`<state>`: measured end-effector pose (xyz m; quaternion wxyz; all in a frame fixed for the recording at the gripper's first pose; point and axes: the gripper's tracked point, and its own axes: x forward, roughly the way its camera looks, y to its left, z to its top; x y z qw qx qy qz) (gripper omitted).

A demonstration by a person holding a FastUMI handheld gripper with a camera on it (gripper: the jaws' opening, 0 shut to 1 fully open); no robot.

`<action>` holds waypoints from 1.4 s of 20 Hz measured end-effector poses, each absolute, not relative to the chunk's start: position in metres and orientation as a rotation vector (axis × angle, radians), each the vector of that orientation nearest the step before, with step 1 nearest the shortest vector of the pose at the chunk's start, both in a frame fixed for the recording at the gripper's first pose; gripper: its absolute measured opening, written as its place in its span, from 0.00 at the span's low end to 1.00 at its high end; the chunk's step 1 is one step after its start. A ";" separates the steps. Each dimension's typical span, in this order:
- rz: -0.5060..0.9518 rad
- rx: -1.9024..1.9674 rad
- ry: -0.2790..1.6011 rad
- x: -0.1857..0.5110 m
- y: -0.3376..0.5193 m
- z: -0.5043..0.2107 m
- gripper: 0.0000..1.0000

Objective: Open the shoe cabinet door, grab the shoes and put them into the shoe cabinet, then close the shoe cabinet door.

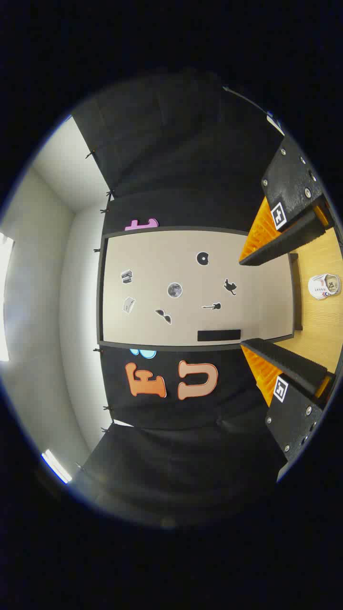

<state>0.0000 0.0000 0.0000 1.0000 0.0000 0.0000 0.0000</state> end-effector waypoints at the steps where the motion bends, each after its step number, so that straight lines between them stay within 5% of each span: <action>1: -0.002 -0.001 0.001 -0.001 -0.001 0.000 0.96; 28: 0.024 0.004 0.012 0.014 0.014 -0.004 0.96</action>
